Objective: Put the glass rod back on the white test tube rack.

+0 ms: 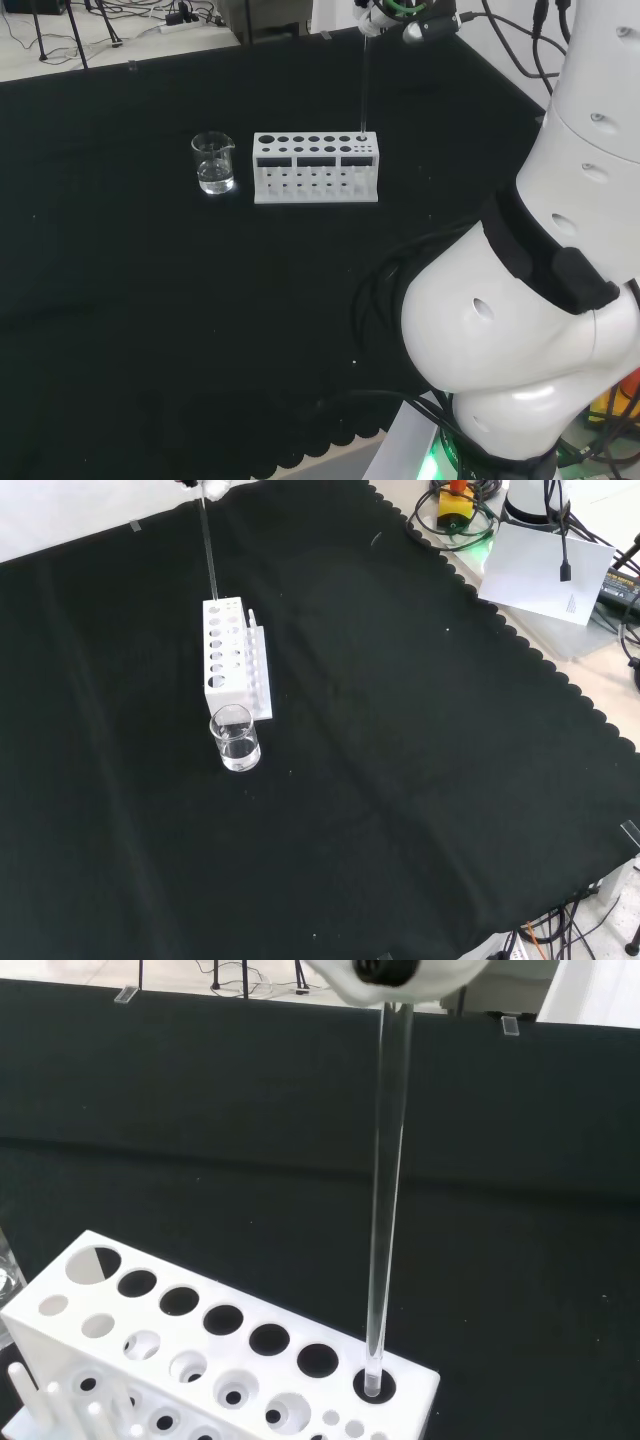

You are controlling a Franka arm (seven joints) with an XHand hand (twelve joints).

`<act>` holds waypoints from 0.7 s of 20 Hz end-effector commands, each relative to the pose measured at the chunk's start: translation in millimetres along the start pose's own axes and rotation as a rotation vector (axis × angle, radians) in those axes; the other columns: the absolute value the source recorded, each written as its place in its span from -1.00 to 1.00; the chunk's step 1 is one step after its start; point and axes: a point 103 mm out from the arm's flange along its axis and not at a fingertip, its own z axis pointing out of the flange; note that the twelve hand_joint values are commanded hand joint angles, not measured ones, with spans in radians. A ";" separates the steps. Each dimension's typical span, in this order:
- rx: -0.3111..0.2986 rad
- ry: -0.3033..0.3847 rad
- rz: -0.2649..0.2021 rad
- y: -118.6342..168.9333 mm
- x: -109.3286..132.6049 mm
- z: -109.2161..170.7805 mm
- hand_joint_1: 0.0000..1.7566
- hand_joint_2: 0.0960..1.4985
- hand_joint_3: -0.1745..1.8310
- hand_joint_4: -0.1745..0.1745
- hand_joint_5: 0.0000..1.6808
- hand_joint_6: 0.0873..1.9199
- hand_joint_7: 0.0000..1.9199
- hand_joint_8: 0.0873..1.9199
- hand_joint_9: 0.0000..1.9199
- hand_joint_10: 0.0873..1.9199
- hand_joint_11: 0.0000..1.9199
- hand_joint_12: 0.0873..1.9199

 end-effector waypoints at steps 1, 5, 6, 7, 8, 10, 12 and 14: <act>0.014 0.001 -0.005 5.6 3.3 10.7 0.47 0.40 -0.83 -1.00 0.32 -0.58 0.12 0.18 0.62 -0.07 0.45 0.18; 0.037 0.015 -0.008 11.1 2.0 29.4 0.47 0.40 -0.83 -1.00 0.32 -0.58 0.12 0.19 0.62 -0.07 0.45 0.18; 0.040 0.018 -0.008 11.7 1.6 31.9 0.47 0.40 -0.83 -1.00 0.32 -0.58 0.12 0.19 0.62 -0.07 0.45 0.18; 0.043 0.021 -0.008 12.6 0.8 36.3 0.47 0.40 -0.83 -1.00 0.32 -0.58 0.12 0.19 0.62 -0.07 0.45 0.18; 0.048 0.024 -0.008 13.5 -0.5 42.4 0.47 0.40 -0.83 -1.00 0.32 -0.58 0.12 0.19 0.62 -0.07 0.45 0.18; 0.054 0.026 -0.008 14.4 -2.2 49.7 0.47 0.40 -0.83 -1.00 0.32 -0.58 0.12 0.19 0.62 -0.07 0.45 0.18; 0.059 0.027 -0.009 15.3 -3.1 55.3 0.47 0.40 -0.83 -1.00 0.32 -0.58 0.12 0.19 0.62 -0.07 0.45 0.18; 0.061 0.028 -0.012 17.4 -2.8 60.3 0.47 0.40 -0.83 -1.00 0.32 -0.58 0.12 0.19 0.62 -0.07 0.45 0.18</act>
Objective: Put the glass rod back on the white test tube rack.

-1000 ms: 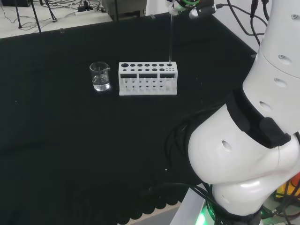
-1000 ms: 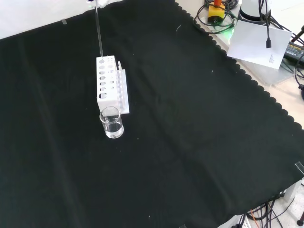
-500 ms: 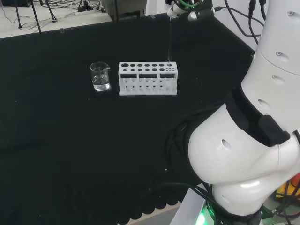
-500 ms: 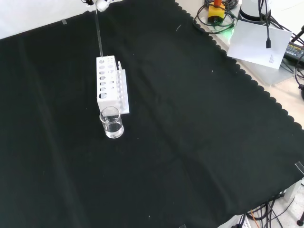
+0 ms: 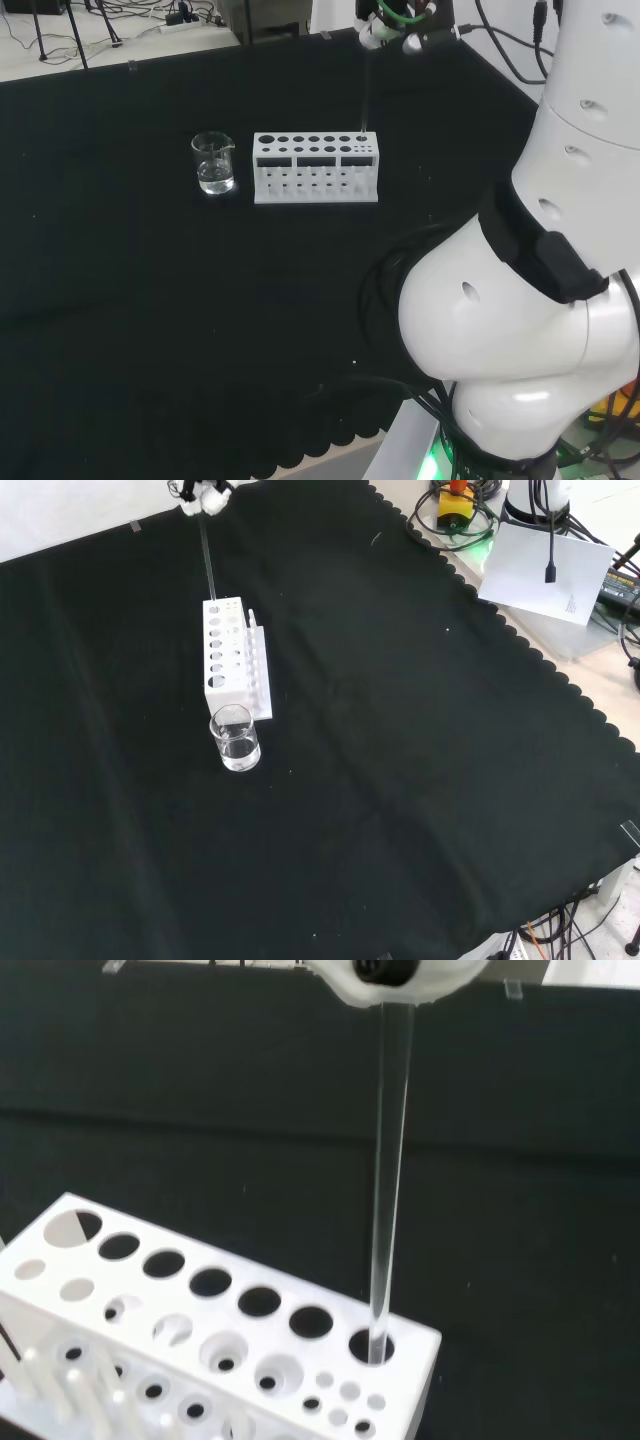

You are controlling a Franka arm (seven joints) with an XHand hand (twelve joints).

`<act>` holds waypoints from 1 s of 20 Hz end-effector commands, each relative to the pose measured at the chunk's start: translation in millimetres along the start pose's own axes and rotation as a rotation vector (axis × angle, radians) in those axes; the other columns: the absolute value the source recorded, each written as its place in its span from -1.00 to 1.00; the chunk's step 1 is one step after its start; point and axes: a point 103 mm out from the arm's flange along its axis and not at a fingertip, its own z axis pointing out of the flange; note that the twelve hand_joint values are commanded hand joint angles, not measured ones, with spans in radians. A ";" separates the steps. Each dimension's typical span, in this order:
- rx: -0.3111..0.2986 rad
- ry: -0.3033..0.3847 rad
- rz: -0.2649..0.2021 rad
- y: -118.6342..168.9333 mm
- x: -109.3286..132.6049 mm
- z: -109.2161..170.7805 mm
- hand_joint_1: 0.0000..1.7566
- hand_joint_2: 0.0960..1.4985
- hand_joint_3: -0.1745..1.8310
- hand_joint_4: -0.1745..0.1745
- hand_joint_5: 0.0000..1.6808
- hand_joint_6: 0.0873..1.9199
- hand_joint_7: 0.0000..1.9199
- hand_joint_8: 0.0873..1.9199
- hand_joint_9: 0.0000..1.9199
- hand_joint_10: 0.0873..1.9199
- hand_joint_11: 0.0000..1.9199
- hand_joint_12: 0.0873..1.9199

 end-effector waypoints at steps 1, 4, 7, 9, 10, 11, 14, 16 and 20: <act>0.025 0.013 -0.019 12.0 2.5 31.6 0.47 0.40 -0.83 -1.00 0.32 -0.58 0.12 0.19 0.62 -0.07 0.45 0.18; 0.034 0.023 -0.028 16.5 6.9 40.8 0.47 0.40 -0.83 -1.00 0.32 -0.58 0.12 0.19 0.62 -0.07 0.45 0.18; 0.045 0.020 -0.029 19.7 9.3 46.7 0.47 0.40 -0.83 -1.00 0.32 -0.58 0.12 0.19 0.62 -0.07 0.45 0.18; 0.047 0.017 -0.028 20.6 8.9 49.3 0.47 0.40 -0.83 -1.00 0.32 -0.57 0.12 0.19 0.62 -0.07 0.45 0.18; 0.048 0.015 -0.027 20.5 8.9 49.4 0.47 0.40 -0.83 -1.00 0.32 -0.57 0.12 0.18 0.62 -0.07 0.45 0.18; 0.050 0.013 -0.027 20.3 8.6 49.6 0.47 0.40 -0.83 -1.00 0.32 -0.57 0.12 0.19 0.62 -0.07 0.45 0.18; 0.055 0.014 -0.023 18.9 5.3 51.0 0.47 0.40 -0.83 -1.00 0.32 -0.58 0.12 0.19 0.62 -0.07 0.45 0.18; 0.061 0.017 -0.021 17.9 3.7 52.6 0.47 0.40 -0.83 -1.00 0.32 -0.57 0.12 0.19 0.62 -0.07 0.45 0.18; 0.078 0.031 -0.007 15.4 1.1 54.2 0.47 0.38 -0.83 -1.00 0.33 -0.57 0.16 0.12 0.66 -0.09 0.51 0.15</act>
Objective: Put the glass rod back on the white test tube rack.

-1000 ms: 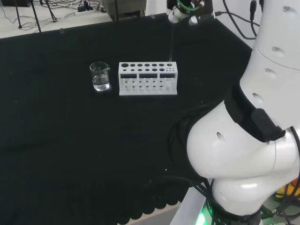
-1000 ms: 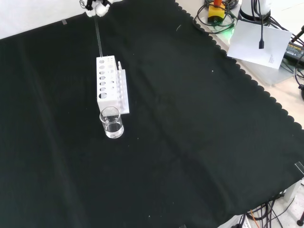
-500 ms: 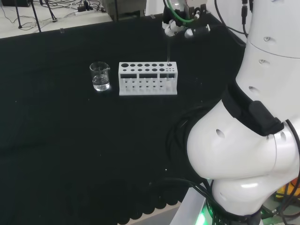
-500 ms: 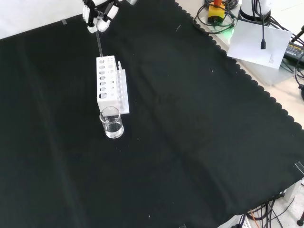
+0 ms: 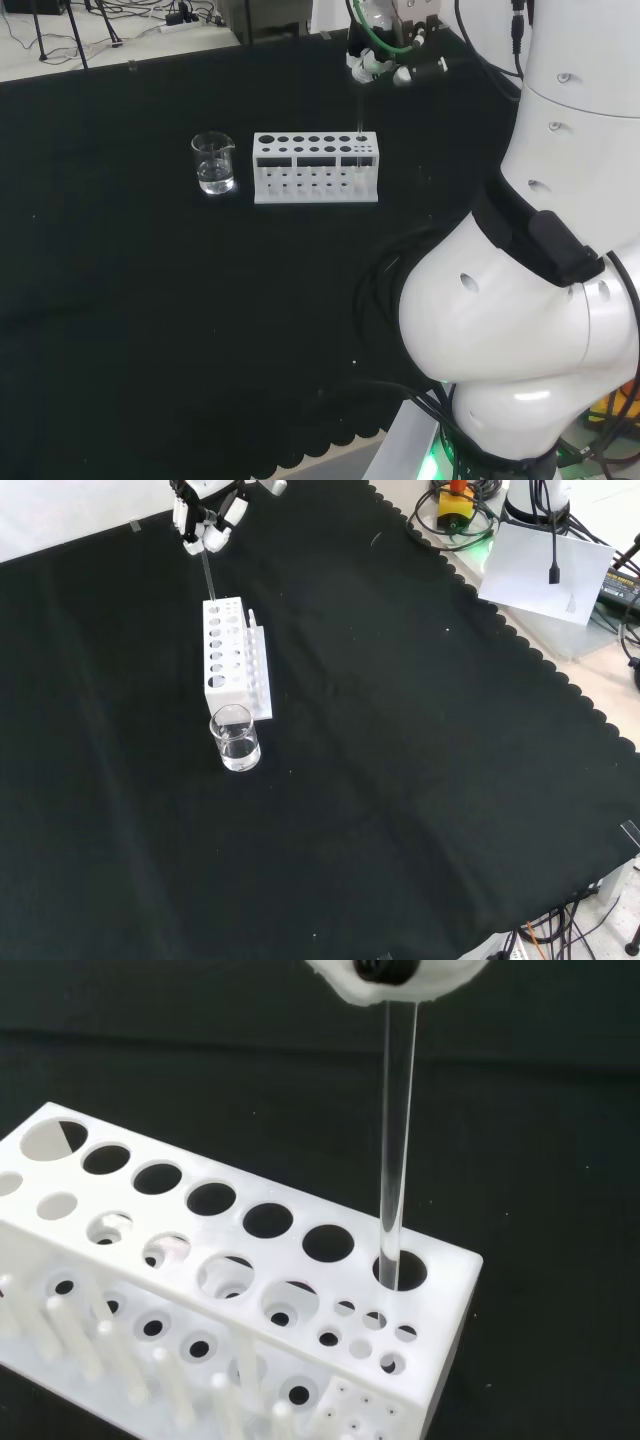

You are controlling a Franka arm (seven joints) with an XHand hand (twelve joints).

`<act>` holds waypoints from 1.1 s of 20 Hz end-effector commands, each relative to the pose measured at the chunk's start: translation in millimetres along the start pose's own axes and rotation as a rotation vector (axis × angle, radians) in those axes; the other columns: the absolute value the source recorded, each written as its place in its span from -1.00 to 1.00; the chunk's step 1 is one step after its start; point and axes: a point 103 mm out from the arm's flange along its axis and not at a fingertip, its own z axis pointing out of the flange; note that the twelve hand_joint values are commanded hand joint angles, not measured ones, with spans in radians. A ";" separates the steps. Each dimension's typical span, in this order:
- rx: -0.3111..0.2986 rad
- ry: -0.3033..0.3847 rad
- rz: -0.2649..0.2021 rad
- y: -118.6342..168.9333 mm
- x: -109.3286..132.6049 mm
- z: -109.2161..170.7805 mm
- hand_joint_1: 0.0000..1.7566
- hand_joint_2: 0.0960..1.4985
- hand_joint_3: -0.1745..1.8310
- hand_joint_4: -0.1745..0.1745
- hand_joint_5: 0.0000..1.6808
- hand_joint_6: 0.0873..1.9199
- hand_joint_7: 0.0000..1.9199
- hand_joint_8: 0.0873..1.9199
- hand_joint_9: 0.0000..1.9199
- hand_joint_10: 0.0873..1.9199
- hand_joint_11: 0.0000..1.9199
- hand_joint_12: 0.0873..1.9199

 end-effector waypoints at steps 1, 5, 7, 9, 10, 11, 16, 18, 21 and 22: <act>0.024 0.020 0.016 -3.6 -4.3 1.3 0.48 0.38 -0.89 -1.00 0.38 -0.54 0.22 -0.08 0.70 -0.12 0.55 0.10; 0.035 0.017 0.030 -8.5 -8.2 -7.0 0.57 0.28 -0.99 -1.00 -0.02 -0.18 0.32 -0.54 0.77 -0.18 0.74 -0.02; 0.033 0.010 0.035 -11.5 -8.4 -11.4 0.59 0.17 -1.00 -1.00 -0.33 -0.17 0.11 -0.41 0.79 -0.20 0.82 -0.01; 0.033 0.006 0.035 -14.7 -7.5 -15.9 0.60 0.12 -1.00 -0.90 -0.52 -0.30 -0.03 -0.33 0.80 -0.20 0.89 0.07; 0.033 0.004 0.037 -15.7 -7.3 -17.2 0.61 0.11 -1.00 -0.86 -0.56 -0.35 -0.07 -0.31 0.81 -0.20 0.92 0.10; 0.031 0.007 0.037 -16.5 -7.0 -18.7 0.61 0.11 -1.00 -0.83 -0.58 -0.40 -0.09 -0.31 0.81 -0.19 0.94 0.12; 0.027 -0.011 0.040 -25.5 -8.3 -32.7 0.61 0.10 -1.00 -0.77 -0.60 -0.50 -0.14 -0.30 0.81 -0.16 0.98 0.17; 0.017 -0.014 0.040 -32.3 -9.7 -42.0 0.61 0.10 -1.00 -0.77 -0.59 -0.51 -0.14 -0.31 0.82 -0.16 0.99 0.18; 0.010 -0.022 0.043 -38.4 -11.2 -52.6 0.62 0.10 -1.00 -0.80 -0.57 -0.51 -0.14 -0.31 0.82 -0.16 1.00 0.18; 0.005 -0.018 0.043 -40.0 -12.0 -57.0 0.62 0.10 -1.00 -0.81 -0.56 -0.51 -0.14 -0.31 0.82 -0.16 1.00 0.18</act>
